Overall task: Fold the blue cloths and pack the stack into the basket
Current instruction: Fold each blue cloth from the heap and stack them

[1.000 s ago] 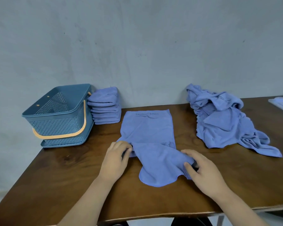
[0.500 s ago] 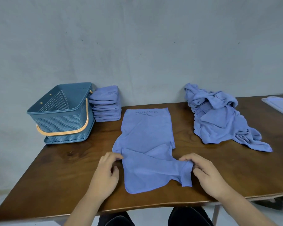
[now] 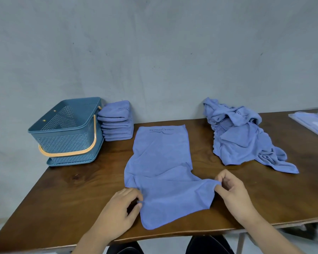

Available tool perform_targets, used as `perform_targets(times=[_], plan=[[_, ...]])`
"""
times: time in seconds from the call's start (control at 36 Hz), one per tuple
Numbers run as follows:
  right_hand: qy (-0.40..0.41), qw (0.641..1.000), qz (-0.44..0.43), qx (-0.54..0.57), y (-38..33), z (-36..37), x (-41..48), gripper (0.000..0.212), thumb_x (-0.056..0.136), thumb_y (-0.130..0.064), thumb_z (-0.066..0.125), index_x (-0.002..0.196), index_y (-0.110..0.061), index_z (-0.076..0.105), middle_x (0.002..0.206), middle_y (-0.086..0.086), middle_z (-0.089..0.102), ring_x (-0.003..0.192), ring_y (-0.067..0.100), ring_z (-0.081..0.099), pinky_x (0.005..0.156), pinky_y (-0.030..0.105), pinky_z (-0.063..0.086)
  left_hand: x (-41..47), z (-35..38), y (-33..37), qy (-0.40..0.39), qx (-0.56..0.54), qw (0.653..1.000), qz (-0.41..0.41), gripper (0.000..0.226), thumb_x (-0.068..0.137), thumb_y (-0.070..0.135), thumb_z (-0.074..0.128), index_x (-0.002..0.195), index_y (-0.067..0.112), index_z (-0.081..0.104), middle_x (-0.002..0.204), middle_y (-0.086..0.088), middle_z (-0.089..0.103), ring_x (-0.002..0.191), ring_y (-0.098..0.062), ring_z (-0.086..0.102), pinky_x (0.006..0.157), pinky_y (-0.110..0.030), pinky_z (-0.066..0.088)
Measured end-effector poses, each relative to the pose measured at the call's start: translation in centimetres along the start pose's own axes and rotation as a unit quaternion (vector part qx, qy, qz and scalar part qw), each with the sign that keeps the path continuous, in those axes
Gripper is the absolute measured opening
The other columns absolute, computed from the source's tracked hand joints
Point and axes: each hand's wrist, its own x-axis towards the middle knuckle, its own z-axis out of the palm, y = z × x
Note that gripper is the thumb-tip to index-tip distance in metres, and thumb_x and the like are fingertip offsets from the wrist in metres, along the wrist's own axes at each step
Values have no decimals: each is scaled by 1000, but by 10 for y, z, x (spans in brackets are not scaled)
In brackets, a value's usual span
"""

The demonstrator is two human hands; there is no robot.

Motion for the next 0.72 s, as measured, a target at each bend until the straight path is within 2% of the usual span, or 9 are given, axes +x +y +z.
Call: perform_targets(times=[0.14,0.19,0.28,0.33,0.39,0.44,0.58,0.67,0.72], plan=[[-112,993,-13,-39,-3,0,-1,23,89,10,61,81,-9,52,75,13,48,71,19,45,72,40,38,-7,-1,3,22,28,999,-23,10,101,39,58,94,46,56,77,16,55,72,-6,55,72,-29,48],[-159,986,-9,-40,-6,2,-1,17,88,9,55,88,-8,58,80,11,53,76,19,48,75,37,41,-8,-1,4,36,34,998,-37,10,100,45,55,90,45,55,72,12,53,67,-7,55,60,-28,48],[-182,983,3,-11,-10,2,2,20,77,-2,46,90,-4,61,84,18,53,77,28,45,75,38,39,-7,-2,7,87,36,993,-71,12,101,44,55,89,43,58,76,12,54,67,-7,57,57,-24,46],[-161,987,7,-2,-8,-1,8,30,73,-4,42,93,-4,65,88,20,59,82,38,50,79,40,41,-5,-2,8,122,34,987,-98,15,103,35,59,90,42,60,84,18,57,76,-5,58,60,-25,47],[-124,992,8,-7,-4,-1,17,30,85,1,41,94,-6,69,92,16,66,93,39,58,86,38,46,2,-3,7,152,23,982,-113,18,105,30,59,91,41,60,90,21,58,86,-6,57,63,-27,47],[-91,995,11,-27,0,4,35,37,99,6,43,94,-14,73,98,3,72,101,23,66,96,33,49,13,-4,1,176,-7,977,-121,19,107,29,56,93,40,61,93,19,59,92,-8,55,69,-29,48],[-70,981,-10,-183,14,30,108,27,107,-18,56,122,-34,70,126,-22,61,117,-6,57,106,26,46,60,-9,-28,190,-65,970,-140,20,108,26,54,102,39,67,110,21,64,108,-6,55,91,-24,45],[-113,954,-26,-276,15,42,152,41,108,-29,55,149,-25,55,153,-14,46,143,8,44,120,29,35,102,-12,-52,139,-64,979,-137,22,109,27,51,118,38,68,123,24,63,121,-1,54,104,-28,44],[-128,941,-25,-311,9,50,179,52,109,-35,53,158,-20,44,165,-8,34,153,16,33,122,30,30,134,-15,-63,91,-66,982,-154,29,110,33,48,135,31,63,138,16,61,129,-2,52,114,-34,42]])
